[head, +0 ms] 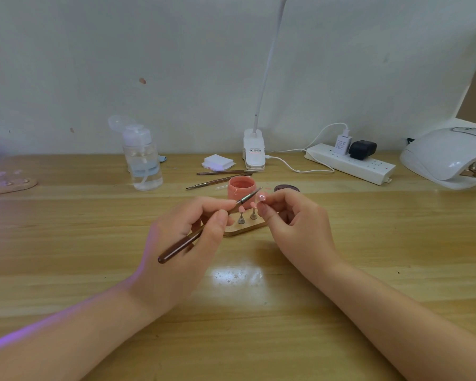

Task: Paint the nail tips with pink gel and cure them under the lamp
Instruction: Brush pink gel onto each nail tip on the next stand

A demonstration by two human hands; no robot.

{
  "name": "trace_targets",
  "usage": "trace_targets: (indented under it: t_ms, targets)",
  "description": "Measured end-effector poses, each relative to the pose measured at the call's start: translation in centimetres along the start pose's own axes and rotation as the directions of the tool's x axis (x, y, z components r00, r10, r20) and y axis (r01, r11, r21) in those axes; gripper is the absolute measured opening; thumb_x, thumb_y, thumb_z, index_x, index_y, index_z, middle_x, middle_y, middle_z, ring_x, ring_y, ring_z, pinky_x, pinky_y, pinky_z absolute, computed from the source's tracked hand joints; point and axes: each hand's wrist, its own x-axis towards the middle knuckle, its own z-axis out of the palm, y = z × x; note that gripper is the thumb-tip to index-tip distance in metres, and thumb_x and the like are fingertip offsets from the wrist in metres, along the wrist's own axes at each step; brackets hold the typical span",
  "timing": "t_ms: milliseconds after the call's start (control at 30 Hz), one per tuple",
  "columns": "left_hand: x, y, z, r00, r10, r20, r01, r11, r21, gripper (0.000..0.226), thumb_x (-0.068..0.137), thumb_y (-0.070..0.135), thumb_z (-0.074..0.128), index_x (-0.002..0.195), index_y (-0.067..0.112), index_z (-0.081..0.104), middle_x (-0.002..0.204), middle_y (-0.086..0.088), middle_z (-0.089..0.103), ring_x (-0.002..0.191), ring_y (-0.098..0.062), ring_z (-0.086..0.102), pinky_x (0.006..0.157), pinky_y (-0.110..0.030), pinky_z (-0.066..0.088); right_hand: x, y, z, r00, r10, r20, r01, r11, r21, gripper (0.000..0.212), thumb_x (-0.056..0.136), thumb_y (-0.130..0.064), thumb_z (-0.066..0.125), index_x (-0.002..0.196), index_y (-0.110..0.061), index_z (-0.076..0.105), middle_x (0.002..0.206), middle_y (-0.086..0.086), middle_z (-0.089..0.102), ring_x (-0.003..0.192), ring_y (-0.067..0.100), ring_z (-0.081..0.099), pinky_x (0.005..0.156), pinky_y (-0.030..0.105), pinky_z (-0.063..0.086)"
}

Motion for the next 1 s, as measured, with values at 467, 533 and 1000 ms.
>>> trace_targets:
  t_ms: [467,533,1000]
  targets:
    - [-0.33,0.02,-0.01,1.0,0.021,0.022,-0.022,0.999,0.03,0.021,0.09,0.036,0.048,0.103,0.035,0.064,0.087,0.014,0.071,0.086,-0.003,0.064,0.074,-0.011,0.044,-0.01,-0.19,0.0,1.0,0.007,0.005,-0.007,1.0,0.026,0.005,0.089,-0.016,0.068,0.088,-0.021,0.07,0.075,0.0,0.07,0.068,0.031,0.061,0.066,0.049,0.051]
    - [-0.35,0.01,-0.04,1.0,0.011,0.015,-0.012,1.0,0.02,0.02,0.089,0.036,0.047,0.101,0.035,0.064,0.09,0.014,0.07,0.085,-0.003,0.063,0.073,-0.009,0.043,-0.02,-0.16,-0.03,1.0,0.017,-0.001,-0.017,0.999,0.036,0.004,0.089,-0.017,0.068,0.088,-0.019,0.07,0.076,0.0,0.07,0.069,0.03,0.061,0.067,0.049,0.051]
    - [-0.3,-0.12,0.12,0.999,-0.043,-0.021,0.042,0.998,-0.048,0.022,0.089,0.038,0.048,0.101,0.032,0.065,0.09,0.018,0.071,0.085,-0.001,0.066,0.073,-0.01,0.046,-0.03,-0.31,-0.08,1.0,0.029,0.003,-0.029,0.999,0.045,0.004,0.09,-0.019,0.068,0.09,-0.016,0.07,0.076,-0.002,0.07,0.066,0.024,0.06,0.066,0.042,0.052]
